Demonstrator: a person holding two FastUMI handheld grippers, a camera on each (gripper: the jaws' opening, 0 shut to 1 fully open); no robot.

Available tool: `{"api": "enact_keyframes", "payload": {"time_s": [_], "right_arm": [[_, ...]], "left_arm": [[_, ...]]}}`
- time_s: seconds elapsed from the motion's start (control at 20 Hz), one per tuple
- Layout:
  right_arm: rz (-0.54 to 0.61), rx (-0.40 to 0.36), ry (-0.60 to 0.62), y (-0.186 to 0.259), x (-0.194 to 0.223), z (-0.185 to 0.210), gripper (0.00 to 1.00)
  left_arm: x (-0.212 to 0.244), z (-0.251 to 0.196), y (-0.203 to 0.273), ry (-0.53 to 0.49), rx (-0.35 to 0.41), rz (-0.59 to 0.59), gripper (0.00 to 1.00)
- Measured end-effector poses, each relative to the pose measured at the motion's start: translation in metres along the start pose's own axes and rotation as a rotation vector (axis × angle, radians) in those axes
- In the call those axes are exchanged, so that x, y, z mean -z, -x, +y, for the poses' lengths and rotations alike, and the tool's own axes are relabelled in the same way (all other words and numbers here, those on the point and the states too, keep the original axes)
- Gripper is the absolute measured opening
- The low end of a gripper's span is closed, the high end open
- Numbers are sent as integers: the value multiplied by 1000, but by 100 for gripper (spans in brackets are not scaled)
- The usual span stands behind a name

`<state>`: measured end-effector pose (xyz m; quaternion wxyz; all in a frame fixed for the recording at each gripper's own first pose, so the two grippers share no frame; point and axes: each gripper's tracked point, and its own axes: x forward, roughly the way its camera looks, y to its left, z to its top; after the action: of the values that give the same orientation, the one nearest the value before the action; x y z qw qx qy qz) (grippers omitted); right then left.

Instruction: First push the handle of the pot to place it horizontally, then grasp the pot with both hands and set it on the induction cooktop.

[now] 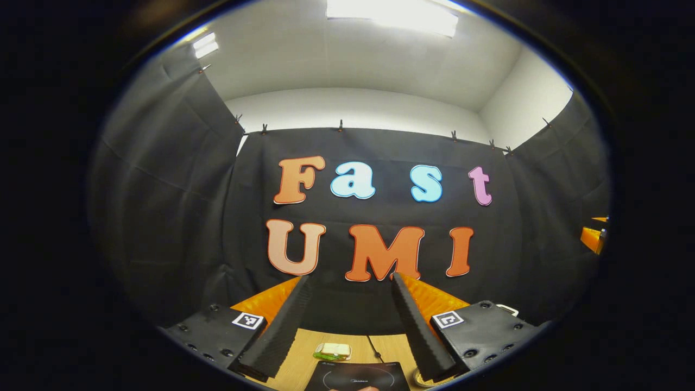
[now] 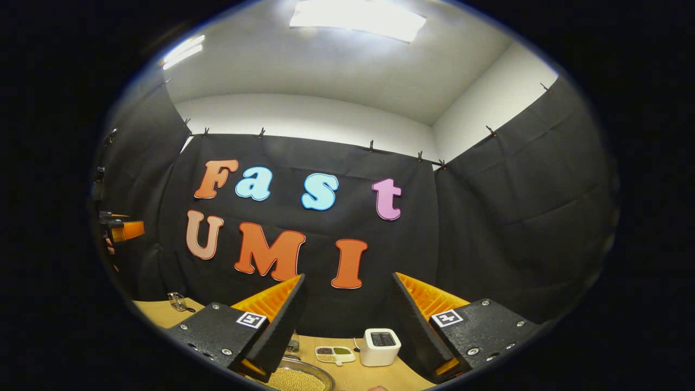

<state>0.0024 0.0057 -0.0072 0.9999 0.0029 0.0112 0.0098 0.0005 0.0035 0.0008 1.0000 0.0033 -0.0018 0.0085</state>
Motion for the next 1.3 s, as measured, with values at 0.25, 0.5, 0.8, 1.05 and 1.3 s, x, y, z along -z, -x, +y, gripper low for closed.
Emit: {"api": "enact_keyframes", "payload": {"time_s": [0.25,0.5,0.8,1.05,1.3], "right_arm": [[12,-11,-10,-1,5,-1,95],[30,-22,-23,-3,13,-2,95],[73,-29,-22,-4,28,1,95],[132,-68,-33,-4,47,13,95],[237,-131,-56,-3,81,35,95]], "left_arm": [[-2,0,0,12,-11,-8,97],[-4,0,1,25,-3,-12,97],[-5,7,1,28,-12,-12,97],[-10,3,7,35,3,-24,97],[-2,9,5,37,-4,-4,97]]}}
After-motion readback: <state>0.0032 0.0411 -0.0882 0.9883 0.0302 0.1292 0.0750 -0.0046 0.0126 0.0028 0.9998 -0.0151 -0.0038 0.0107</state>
